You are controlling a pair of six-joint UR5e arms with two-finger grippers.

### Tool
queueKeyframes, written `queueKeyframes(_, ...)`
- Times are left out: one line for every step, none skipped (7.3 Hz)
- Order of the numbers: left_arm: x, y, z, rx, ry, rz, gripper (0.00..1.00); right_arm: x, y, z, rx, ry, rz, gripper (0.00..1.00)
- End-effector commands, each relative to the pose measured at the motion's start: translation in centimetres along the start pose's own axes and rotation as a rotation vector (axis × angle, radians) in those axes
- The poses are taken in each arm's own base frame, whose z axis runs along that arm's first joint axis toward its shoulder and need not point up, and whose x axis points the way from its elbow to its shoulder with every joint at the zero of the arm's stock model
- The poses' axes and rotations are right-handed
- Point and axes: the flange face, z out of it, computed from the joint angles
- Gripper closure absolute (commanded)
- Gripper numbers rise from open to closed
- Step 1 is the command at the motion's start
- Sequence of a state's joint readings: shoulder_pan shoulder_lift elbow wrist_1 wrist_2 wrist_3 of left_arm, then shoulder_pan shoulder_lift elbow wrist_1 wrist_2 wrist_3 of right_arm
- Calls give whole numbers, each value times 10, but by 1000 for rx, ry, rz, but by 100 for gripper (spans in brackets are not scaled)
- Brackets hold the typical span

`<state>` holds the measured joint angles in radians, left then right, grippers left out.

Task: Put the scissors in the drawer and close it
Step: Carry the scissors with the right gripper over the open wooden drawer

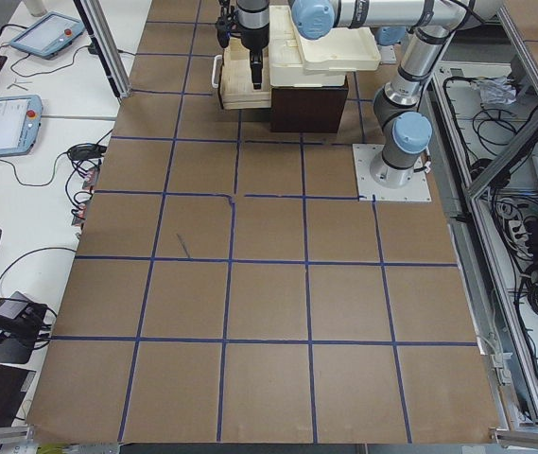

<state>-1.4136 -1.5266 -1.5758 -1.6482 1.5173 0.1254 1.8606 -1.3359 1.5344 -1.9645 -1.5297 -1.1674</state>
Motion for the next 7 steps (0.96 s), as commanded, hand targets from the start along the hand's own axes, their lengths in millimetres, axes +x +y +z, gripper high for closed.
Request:
queueKeyframes(-3, -5, 10, -17, 1, 32, 0, -30, -56, 39, -11, -54, -47, 100)
queueKeyframes(-1, -3, 17, -30, 5, 41, 0, -29, -57, 44, -14, -59, -49, 100)
queueKeyframes(-1, -2, 17, -31, 0, 45, 0, -30, -58, 47, -16, -65, -53, 100)
queueKeyframes(-2, -2, 19, -34, 2, 41, 0, -30, -57, 55, -20, -78, -59, 100)
queueKeyframes(-1, -2, 19, -34, 4, 39, 0, -31, -57, 59, -22, -85, -54, 100)
queueKeyframes(-1, -3, 23, -49, -5, 48, 0, -33, -59, 68, -29, -100, -55, 99)
queueKeyframes(-1, -4, 24, -50, 0, 48, 0, -32, -60, 73, -32, -105, -53, 99)
